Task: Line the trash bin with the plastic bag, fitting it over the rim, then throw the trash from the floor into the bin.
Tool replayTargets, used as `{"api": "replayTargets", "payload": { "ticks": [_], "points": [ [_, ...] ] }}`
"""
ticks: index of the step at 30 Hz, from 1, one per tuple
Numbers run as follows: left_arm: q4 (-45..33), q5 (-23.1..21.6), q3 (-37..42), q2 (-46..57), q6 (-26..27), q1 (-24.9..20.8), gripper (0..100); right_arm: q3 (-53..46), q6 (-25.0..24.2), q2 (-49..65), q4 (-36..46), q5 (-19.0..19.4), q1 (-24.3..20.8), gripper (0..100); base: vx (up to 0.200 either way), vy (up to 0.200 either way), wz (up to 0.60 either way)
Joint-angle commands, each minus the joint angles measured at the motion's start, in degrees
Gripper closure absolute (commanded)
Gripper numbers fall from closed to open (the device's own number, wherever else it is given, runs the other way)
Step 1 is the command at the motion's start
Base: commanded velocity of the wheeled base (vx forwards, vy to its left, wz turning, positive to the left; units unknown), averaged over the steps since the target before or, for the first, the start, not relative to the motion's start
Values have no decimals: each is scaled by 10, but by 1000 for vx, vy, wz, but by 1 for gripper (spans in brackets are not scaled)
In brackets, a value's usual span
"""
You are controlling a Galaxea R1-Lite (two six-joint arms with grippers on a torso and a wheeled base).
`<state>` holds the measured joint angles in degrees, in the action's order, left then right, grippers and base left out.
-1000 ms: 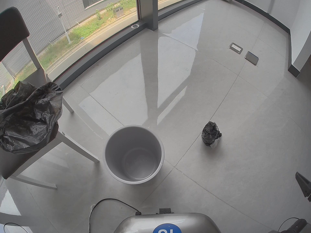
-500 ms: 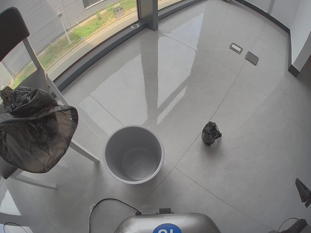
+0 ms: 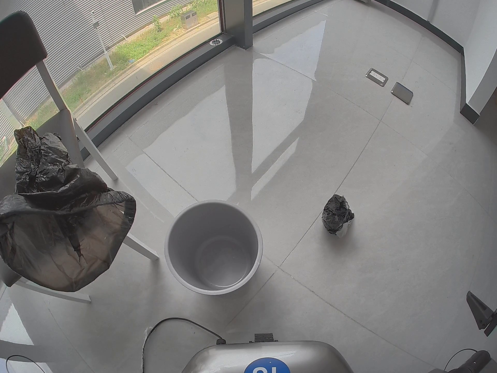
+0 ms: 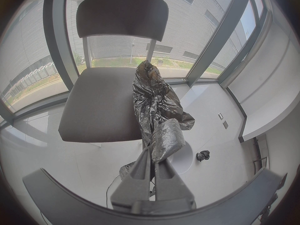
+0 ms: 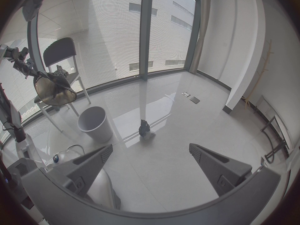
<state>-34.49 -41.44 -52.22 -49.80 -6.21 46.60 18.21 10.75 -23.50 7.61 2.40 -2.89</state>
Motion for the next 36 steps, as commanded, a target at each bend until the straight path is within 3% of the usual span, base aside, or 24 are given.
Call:
{"api": "replayTargets", "payload": {
  "ticks": [1, 7, 12, 19, 21, 25, 28, 31, 36],
  "points": [
    [-3, 31, 25, 54, -2, -54, 100, 7, 12, -26, -5, 26, -1, 0, 0, 0, 0],
    [-12, 73, 33, 117, -3, -133, 100, 6, 8, -29, -15, 29, -1, 0, 0, 0, 0],
    [-18, 82, 12, 127, 1, -180, 100, 1, 8, -31, -15, 35, -1, 0, 0, 0, 0],
    [-32, 82, -74, 98, 1, -272, 100, 11, 10, -60, -15, 55, -1, 0, 0, 0, 0],
    [-59, 85, -132, 67, 1, -310, 100, 17, 10, -67, -15, 75, -2, 0, 0, 0, 0],
    [-69, 97, -174, 35, 1, -326, 100, 18, 13, -69, -15, 93, -3, 0, 0, 0, 0],
    [-69, 105, -203, 3, 1, -367, 100, 21, 14, -70, -15, 101, -3, 0, 0, 0, 0],
    [-69, 143, -202, -16, 30, -448, 100, 24, 15, -71, -15, 101, -10, 0, 0, 0, 0],
    [-43, 245, -177, -62, 80, -568, 100, 24, 14, -72, -15, 100, -33, 0, 0, 0, 0]
  ]
}}
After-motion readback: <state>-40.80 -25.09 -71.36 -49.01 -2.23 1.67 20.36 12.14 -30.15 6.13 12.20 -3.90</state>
